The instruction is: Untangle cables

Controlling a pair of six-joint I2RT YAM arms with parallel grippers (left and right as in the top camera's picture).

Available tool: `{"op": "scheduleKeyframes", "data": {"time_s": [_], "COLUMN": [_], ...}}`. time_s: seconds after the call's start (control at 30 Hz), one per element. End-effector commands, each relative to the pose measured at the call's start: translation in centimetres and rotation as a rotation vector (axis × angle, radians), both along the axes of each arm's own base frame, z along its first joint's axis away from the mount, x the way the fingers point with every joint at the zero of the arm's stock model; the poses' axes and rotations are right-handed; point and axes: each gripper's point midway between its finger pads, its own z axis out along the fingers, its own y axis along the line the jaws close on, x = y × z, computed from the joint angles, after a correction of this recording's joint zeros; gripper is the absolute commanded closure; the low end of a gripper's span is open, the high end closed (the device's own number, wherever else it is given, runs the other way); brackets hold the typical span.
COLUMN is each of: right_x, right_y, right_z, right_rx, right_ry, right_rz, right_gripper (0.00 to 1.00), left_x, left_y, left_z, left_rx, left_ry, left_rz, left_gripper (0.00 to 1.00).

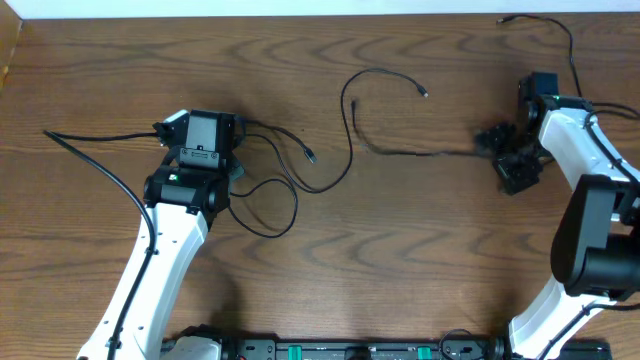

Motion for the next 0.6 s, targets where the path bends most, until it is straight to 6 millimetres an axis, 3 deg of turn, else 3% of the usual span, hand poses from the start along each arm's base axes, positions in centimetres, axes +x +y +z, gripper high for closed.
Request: {"op": "scheduleKeyframes", "data": {"time_s": [0.0, 0.07, 0.1, 0.17, 0.23, 0.27, 0.3, 0.37, 0.4, 0.43, 0.47, 0.57], "right_x": [-0.2, 0.6, 1.4, 4.3, 6.3, 8.1, 8.6, 11.0, 11.6, 11.5, 10.4, 6.1], "right_y": [-1.8, -2.6, -3.1, -5.2, -8.3, -11.5, -12.6, -18.0, -21.8, -23.4, -27.1, -33.1], "right_z": [-0.2, -0.2, 0.0, 1.6, 4.6, 8.1, 9.4, 16.7, 21.8, 23.6, 27.2, 32.0], "right_rx": [-0.072, -0.085, -0.09, -0.133, -0.187, -0.252, -0.276, -0.432, -0.575, -0.637, -0.782, -0.993], "right_ry": [0.018, -0.018, -0.056, -0.187, -0.296, -0.413, -0.454, -0.658, -0.763, -0.786, -0.793, -0.729], "right_rz": [-0.063, -0.038, -0.01, 0.083, 0.1, 0.095, 0.093, 0.111, 0.125, 0.124, 0.08, -0.109], "right_gripper": [0.59, 0.92, 0.99, 0.99, 0.99, 0.99, 0.99, 0.99, 0.99, 0.99, 0.99, 0.99], "left_x": [0.1, 0.1, 0.1, 0.1, 0.0, 0.0, 0.0, 0.0, 0.0, 0.0, -0.1, -0.2], "left_y": [0.2, 0.2, 0.2, 0.2, 0.2, 0.2, 0.2, 0.1, 0.1, 0.1, 0.1, 0.0], "left_z": [0.7, 0.7, 0.7, 0.7, 0.6, 0.6, 0.6, 0.6, 0.6, 0.6, 0.6, 0.4], "left_rx": [0.003, 0.003, 0.003, 0.003, 0.004, 0.003, 0.003, 0.001, 0.001, 0.001, 0.001, -0.008], "left_ry": [-0.02, -0.02, -0.02, -0.019, -0.016, -0.016, -0.016, -0.016, -0.015, -0.013, -0.01, -0.002], "left_rz": [0.003, 0.003, 0.003, 0.003, 0.003, 0.003, 0.003, 0.002, 0.002, 0.002, 0.002, -0.005], "left_gripper": [0.92, 0.93, 0.92, 0.92, 0.92, 0.92, 0.92, 0.92, 0.92, 0.92, 0.92, 0.92]}}
